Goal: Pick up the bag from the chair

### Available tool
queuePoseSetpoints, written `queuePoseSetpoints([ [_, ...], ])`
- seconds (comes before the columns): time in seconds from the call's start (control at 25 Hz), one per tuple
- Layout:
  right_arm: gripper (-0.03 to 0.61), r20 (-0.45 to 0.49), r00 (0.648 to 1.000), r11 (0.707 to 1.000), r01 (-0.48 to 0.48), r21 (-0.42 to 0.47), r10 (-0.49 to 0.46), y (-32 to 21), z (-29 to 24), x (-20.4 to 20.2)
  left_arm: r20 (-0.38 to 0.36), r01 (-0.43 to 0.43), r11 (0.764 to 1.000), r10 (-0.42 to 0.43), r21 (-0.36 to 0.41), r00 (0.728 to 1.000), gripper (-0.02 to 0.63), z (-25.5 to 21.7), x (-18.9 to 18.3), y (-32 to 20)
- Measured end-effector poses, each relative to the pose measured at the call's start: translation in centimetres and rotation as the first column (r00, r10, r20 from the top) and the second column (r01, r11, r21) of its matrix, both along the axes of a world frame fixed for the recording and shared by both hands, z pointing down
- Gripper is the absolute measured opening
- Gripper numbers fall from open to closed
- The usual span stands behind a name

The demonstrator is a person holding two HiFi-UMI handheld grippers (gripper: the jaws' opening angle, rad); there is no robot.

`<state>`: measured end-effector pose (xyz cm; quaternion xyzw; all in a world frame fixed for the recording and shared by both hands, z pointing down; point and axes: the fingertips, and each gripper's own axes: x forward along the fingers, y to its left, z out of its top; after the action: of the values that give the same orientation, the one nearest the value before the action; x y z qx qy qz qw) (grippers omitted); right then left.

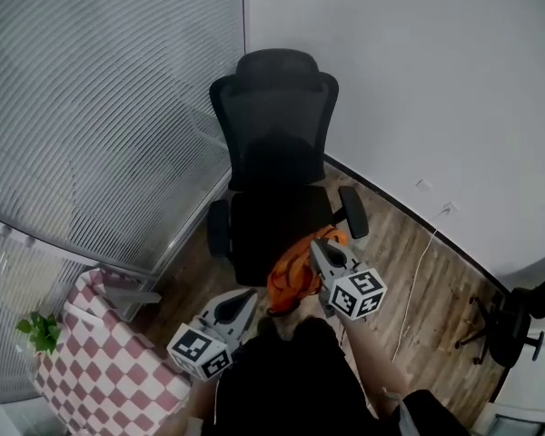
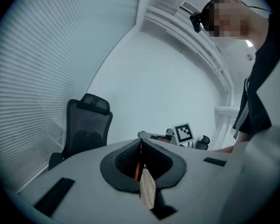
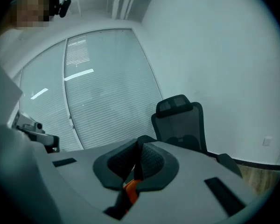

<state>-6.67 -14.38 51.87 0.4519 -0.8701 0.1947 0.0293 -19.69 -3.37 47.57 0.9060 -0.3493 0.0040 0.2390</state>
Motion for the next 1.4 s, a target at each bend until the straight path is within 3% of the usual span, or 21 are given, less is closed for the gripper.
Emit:
queuePoseSetpoints([
  [0.32,0.02,0.079,0.997,1.0,0.025,0.012,-0.026,8.8,-3.6,2.9,-0.029,-0.016,1.0,0.016,0.01,0.999,0.034,-1.2,4.0,2.4],
  [0.64,0.02,0.094,0.993,0.994,0.066,0.088,-0.075,15.9,-7.7,6.9,-0.042,-0.024,1.0,0.024,0.002,0.999,0.034,-2.6,8.8,6.7],
  [0.8,0.02,0.086,0.992,0.987,0.084,0.139,-0.096,18.5,-9.8,9.1,-0.046,0.008,1.0,-0.007,0.007,0.999,0.034,-3.2,10.5,9.0],
  [1.04,0.02,0.032,0.99,0.978,0.128,0.166,-0.135,22.0,-11.0,11.4,0.015,-0.02,1.0,0.02,0.005,1.0,0.034,-2.5,13.4,13.2],
  [1.28,0.02,0.01,0.988,0.971,0.147,0.188,-0.151,24.6,-12.1,13.1,0.024,0.033,0.999,-0.034,0.022,0.999,0.034,-2.2,14.3,16.2],
  [1.4,0.02,0.006,0.988,0.965,0.15,0.215,-0.155,25.5,-12.8,13.4,0.034,0.019,1.0,-0.02,0.024,0.999,0.034,-2.0,15.3,17.8],
])
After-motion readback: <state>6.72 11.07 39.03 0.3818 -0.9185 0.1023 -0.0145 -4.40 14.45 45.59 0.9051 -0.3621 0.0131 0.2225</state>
